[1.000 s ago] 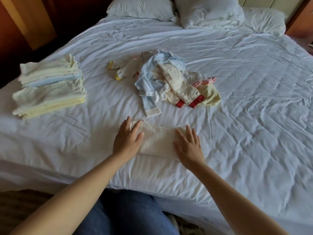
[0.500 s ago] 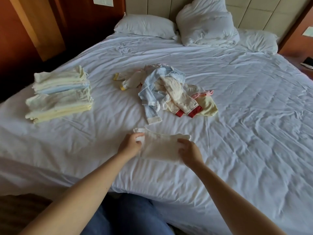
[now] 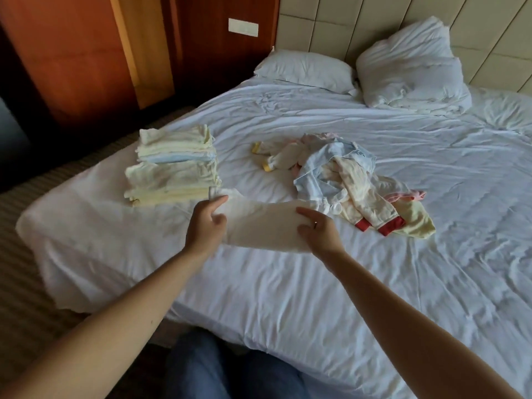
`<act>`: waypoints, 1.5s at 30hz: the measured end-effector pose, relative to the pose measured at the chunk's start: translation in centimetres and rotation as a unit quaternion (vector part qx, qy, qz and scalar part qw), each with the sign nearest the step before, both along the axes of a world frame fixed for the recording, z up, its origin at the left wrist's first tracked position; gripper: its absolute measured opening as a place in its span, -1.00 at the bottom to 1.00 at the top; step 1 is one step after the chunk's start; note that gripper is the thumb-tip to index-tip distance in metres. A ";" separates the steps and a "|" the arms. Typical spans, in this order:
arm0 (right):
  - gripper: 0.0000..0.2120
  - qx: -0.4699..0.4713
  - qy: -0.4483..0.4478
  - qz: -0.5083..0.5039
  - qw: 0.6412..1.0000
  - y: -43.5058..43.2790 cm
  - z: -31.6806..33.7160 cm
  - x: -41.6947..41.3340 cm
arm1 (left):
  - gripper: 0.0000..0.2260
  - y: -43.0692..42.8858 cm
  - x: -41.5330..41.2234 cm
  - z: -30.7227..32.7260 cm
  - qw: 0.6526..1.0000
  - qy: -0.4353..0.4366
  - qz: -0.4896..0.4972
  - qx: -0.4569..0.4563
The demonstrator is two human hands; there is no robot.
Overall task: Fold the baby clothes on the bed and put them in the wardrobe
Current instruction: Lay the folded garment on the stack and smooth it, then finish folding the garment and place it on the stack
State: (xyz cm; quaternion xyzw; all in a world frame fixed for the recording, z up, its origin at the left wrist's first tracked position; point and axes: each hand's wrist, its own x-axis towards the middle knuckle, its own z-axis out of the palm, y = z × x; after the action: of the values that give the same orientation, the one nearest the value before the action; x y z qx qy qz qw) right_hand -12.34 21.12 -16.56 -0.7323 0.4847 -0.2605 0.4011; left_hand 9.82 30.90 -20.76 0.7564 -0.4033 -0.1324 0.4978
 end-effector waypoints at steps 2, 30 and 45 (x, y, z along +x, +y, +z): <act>-0.56 0.001 -0.016 0.016 1.000 -0.6 0.7 3.8 | -0.57 0.7 3.3 1.1 1.000 -0.002 0.016 -0.011; -0.49 -0.031 0.075 0.062 0.995 -9.7 -7.3 34.3 | -0.54 -3.0 26.6 -4.4 0.963 -0.089 0.225 0.118; -0.42 -0.240 0.284 0.302 0.878 -9.0 -9.6 35.6 | -0.39 -5.4 25.9 -5.8 0.885 -0.311 0.001 0.346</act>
State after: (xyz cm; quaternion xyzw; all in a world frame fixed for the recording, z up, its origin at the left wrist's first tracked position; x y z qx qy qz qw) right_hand 23.23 12.09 -26.15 -0.9595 0.2555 -0.0157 0.1175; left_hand 35.70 25.50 -26.60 0.8832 -0.4654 -0.0214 0.0537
